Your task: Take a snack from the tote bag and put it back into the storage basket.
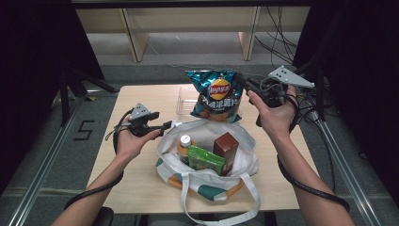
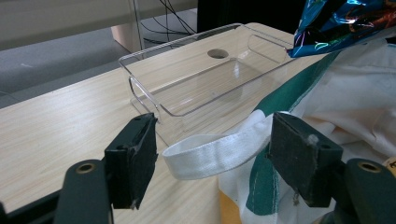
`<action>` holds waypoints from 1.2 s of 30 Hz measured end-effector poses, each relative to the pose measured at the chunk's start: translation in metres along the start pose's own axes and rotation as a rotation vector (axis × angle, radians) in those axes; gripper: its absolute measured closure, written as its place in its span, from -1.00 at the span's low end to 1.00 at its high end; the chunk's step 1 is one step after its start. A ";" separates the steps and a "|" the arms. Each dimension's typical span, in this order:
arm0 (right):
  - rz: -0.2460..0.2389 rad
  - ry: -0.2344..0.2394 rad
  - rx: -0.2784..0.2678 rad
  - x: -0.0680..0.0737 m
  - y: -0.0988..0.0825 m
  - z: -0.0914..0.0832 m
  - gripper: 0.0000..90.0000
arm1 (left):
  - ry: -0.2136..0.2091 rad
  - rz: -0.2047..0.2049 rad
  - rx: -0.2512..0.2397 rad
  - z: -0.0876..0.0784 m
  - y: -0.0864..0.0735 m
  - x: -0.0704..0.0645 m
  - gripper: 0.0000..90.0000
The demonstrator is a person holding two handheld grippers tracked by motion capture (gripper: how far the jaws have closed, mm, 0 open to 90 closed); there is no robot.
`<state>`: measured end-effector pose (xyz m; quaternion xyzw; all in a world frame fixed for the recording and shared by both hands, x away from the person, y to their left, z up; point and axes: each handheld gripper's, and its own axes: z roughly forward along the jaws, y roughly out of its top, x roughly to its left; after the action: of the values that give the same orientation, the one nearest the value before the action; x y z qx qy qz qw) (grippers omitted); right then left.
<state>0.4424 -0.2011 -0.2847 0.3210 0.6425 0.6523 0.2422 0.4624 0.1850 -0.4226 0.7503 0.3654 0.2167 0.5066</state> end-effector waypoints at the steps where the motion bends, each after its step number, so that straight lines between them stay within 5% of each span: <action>1: 0.000 0.000 0.000 0.000 0.000 0.000 1.00 | 0.000 0.000 0.000 0.000 0.000 0.000 -0.31; 36: -0.014 -0.053 -0.016 -0.010 0.003 0.019 1.00 | 0.017 -0.021 -0.014 -0.002 0.000 0.004 -0.31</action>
<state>0.4631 -0.1960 -0.2839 0.3318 0.6327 0.6470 0.2663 0.4636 0.1891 -0.4219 0.7410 0.3758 0.2203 0.5111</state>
